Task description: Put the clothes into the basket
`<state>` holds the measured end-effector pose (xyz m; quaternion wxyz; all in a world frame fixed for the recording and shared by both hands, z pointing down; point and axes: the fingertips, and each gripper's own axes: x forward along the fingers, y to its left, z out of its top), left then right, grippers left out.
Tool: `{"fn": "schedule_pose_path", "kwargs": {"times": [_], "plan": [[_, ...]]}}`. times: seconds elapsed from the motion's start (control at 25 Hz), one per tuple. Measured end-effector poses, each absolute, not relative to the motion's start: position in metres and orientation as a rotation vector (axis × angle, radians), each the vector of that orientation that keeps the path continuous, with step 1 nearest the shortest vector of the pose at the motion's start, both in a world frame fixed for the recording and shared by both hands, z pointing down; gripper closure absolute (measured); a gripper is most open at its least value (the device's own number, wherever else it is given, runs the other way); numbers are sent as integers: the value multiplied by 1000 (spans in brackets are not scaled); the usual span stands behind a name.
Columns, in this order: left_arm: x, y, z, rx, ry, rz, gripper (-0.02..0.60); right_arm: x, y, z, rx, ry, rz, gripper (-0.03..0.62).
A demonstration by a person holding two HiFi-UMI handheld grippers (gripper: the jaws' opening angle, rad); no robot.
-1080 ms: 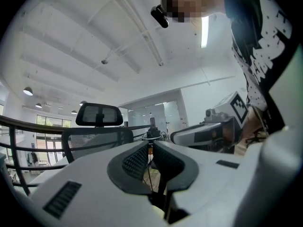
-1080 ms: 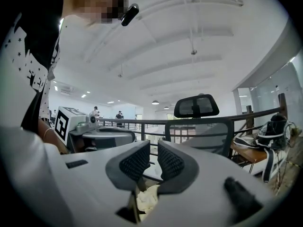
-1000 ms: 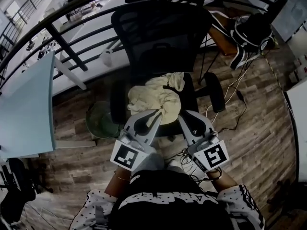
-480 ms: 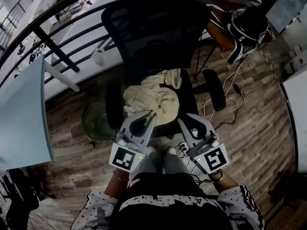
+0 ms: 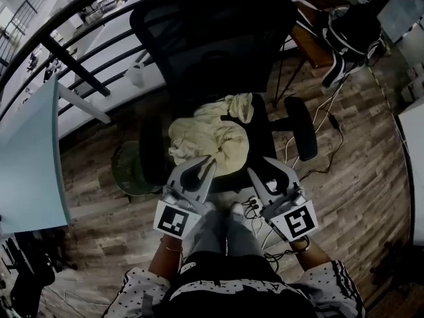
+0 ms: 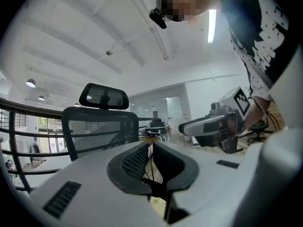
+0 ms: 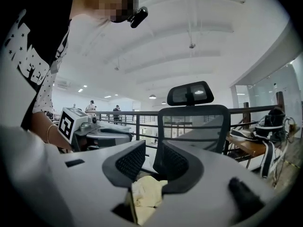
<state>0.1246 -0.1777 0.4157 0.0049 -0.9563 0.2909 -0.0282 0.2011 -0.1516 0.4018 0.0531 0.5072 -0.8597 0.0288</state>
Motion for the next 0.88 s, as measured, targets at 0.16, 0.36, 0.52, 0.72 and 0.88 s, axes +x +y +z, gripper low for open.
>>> {"fn": "schedule_pose_path", "kwargs": {"times": [0.16, 0.36, 0.52, 0.72, 0.88], "plan": [[131, -186, 440, -3011, 957, -96, 563, 210, -161, 423, 1535, -2616, 68, 485], [136, -190, 467, -3011, 1004, -104, 563, 219, -172, 456, 1499, -2600, 85, 454], [129, -194, 498, -3019, 1070, -150, 563, 220, -181, 483, 1492, -2593, 80, 434], [125, -207, 530, -3000, 1104, -188, 545, 223, -191, 516, 1500, -2572, 136, 427], [121, -213, 555, -2992, 1123, -218, 488, 223, -197, 541, 1485, -2570, 175, 425]]}}
